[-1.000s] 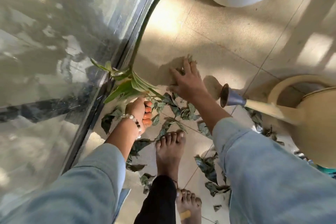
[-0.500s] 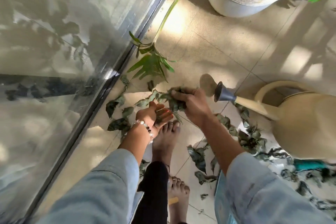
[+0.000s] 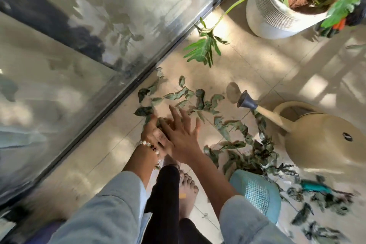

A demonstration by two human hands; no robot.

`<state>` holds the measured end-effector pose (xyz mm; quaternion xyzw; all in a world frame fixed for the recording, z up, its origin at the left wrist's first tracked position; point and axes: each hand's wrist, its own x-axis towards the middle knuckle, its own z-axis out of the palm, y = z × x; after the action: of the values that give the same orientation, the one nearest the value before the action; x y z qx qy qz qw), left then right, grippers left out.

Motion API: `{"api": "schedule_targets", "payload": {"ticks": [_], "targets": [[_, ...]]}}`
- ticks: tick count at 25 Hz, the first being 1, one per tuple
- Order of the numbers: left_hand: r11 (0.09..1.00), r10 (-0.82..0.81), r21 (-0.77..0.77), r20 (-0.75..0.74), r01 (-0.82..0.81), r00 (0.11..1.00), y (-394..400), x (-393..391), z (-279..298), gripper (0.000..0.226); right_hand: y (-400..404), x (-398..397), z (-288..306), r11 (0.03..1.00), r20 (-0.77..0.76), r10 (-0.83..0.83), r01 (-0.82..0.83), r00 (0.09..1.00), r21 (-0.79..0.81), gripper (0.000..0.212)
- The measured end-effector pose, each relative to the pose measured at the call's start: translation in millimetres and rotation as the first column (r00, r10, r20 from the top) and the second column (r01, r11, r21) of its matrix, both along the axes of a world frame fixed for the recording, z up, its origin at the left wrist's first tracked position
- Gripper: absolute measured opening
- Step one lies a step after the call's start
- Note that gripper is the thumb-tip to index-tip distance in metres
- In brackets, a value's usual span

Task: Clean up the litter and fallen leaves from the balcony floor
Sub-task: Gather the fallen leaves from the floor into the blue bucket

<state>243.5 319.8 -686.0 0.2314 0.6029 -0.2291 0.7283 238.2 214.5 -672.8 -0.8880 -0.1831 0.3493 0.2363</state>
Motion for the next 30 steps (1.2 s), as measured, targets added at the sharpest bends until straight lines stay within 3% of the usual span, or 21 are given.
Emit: {"api": "schedule_targets", "payload": {"ticks": [2,3,5,6,7,10,12,15,19,21,23,25,27,29,30], "targets": [[0.994,0.034,0.103,-0.051,-0.029,0.998,14.4,-14.5,0.3,0.063,12.8,-3.5,0.5,0.994,-0.062,0.105,-0.105,0.993,-0.008,0.071],[0.984,0.016,0.179,-0.071,-0.003,0.997,20.5,-23.0,-4.1,0.063,21.3,-0.6,0.4,0.997,-0.145,0.072,-0.067,0.987,0.042,0.065],[0.922,-0.082,0.361,-0.162,0.137,0.983,31.4,-31.4,-7.6,0.054,34.9,18.8,0.0,0.926,-0.378,-0.233,0.323,0.896,0.195,0.054],[0.897,-0.099,0.408,-0.196,0.173,0.976,40.4,-36.2,-9.5,0.052,38.4,31.7,-9.7,0.837,-0.433,-0.374,0.500,0.820,0.223,0.048],[0.882,-0.105,0.431,-0.219,0.192,0.970,48.5,-39.3,-11.0,0.051,38.3,47.3,-20.3,0.809,-0.381,-0.462,0.557,0.801,0.189,0.041],[0.890,0.015,0.446,-0.241,0.097,0.970,90.4,-54.8,-36.5,0.049,50.5,87.6,-76.5,0.918,-0.124,-0.396,0.388,0.910,-0.078,0.025],[0.912,0.064,0.407,-0.268,0.052,0.961,118.2,-64.6,-55.4,0.049,70.5,105.0,-108.8,0.942,-0.123,-0.313,0.291,0.942,-0.164,0.056],[0.954,0.092,0.300,-0.285,-0.003,0.954,144.9,-70.0,-79.6,0.049,105.8,128.4,-142.9,0.958,-0.030,-0.261,0.255,0.965,-0.132,0.090],[0.979,0.070,0.204,-0.281,-0.011,0.957,159.3,-73.9,-106.9,0.044,146.5,110.6,-185.8,0.952,-0.019,-0.135,0.124,0.991,-0.281,0.107],[0.985,0.042,0.172,-0.262,0.004,0.964,159.9,-73.8,-111.0,0.042,153.2,84.1,-196.2,0.952,0.122,-0.002,0.039,0.993,-0.302,0.084],[0.985,0.008,0.169,-0.228,0.032,0.974,156.6,-74.4,-109.4,0.041,147.1,72.7,-201.8,0.981,0.240,0.051,-0.003,0.969,-0.196,0.048],[0.973,-0.038,0.214,-0.211,0.085,0.977,150.6,-74.3,-104.3,0.040,134.3,73.1,-201.6,0.999,0.235,-0.005,0.013,0.972,-0.033,0.032],[0.947,-0.087,0.285,-0.208,0.145,0.974,144.4,-71.6,-99.5,0.041,124.3,75.0,-188.1,0.958,0.126,-0.266,0.249,0.956,0.139,0.025],[0.930,-0.071,0.344,-0.183,0.131,0.981,134.6,-65.2,-92.0,0.047,110.6,70.2,-156.3,0.733,-0.328,-0.533,0.620,0.780,0.281,0.022],[0.926,-0.047,0.363,-0.161,0.104,0.986,128.7,-63.0,-89.4,0.051,102.8,62.1,-138.3,0.624,-0.568,-0.490,0.721,0.661,0.300,0.020]]}}
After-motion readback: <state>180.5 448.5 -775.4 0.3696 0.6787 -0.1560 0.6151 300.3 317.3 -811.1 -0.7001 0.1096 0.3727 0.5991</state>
